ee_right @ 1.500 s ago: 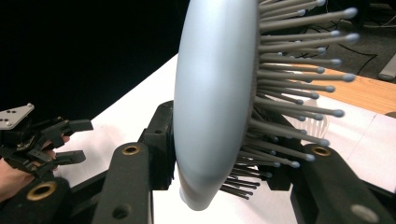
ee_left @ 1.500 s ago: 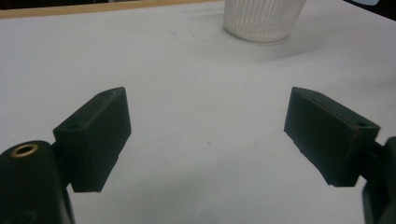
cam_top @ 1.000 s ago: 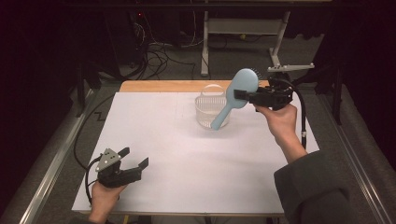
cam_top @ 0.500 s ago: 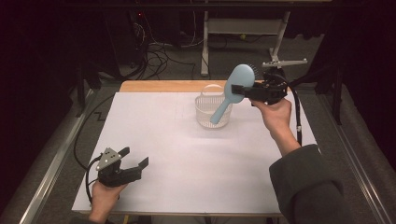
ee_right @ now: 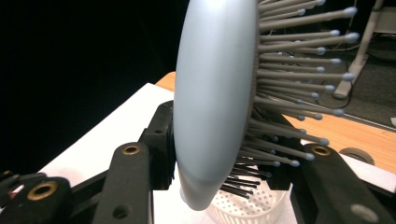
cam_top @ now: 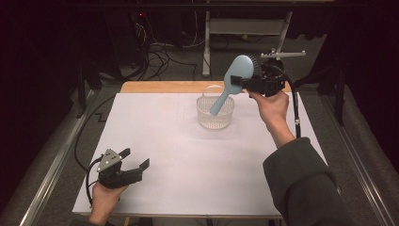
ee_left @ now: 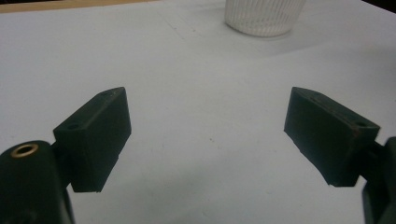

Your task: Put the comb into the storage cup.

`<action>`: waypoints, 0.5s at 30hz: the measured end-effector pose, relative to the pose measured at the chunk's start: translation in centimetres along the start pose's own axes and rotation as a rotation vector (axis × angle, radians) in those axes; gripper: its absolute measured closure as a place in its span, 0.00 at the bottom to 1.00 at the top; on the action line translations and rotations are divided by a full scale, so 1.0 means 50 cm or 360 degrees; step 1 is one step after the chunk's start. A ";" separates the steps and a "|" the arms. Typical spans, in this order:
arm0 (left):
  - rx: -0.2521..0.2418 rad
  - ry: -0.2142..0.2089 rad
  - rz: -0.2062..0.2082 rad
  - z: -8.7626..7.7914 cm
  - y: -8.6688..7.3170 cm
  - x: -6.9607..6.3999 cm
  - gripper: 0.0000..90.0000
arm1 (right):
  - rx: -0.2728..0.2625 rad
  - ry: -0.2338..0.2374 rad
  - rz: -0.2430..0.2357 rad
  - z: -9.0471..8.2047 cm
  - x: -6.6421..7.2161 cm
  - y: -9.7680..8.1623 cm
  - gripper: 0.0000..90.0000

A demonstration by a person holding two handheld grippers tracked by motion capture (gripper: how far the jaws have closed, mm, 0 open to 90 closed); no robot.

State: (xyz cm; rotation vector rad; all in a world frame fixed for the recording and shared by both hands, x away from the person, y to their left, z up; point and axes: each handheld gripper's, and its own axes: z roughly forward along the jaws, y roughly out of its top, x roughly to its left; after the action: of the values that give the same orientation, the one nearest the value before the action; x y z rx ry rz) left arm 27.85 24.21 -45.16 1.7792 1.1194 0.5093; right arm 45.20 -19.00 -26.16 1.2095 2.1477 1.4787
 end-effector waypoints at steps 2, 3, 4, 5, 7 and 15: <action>0.0000 -0.0001 0.0001 0.000 0.000 0.000 0.16 | 0.0007 -0.0014 0.0010 0.006 -0.003 0.000 0.62; -0.0001 -0.0002 0.0000 0.000 0.000 0.000 0.16 | 0.0009 -0.0022 0.0012 0.010 -0.005 0.000 0.62; -0.0001 -0.0002 0.0000 0.000 0.000 0.000 0.16 | 0.0012 -0.0030 0.0011 0.013 -0.008 0.000 0.62; -0.0002 -0.0002 -0.0003 0.000 0.000 0.001 0.16 | 0.0016 -0.0039 0.0019 0.016 -0.010 0.001 0.62; 0.0000 -0.0002 -0.0003 0.000 0.000 0.001 0.16 | 0.0017 -0.0051 0.0027 0.021 -0.013 0.001 0.62; 0.0004 -0.0002 -0.0002 0.001 0.000 0.001 0.16 | 0.0015 -0.0086 0.0020 0.039 -0.017 0.003 0.62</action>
State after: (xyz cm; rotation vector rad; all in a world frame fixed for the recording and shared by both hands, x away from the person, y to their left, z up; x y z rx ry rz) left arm 27.89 24.23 -45.19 1.7804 1.1208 0.5063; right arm 47.01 -18.37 -27.08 1.2542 2.1181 1.4256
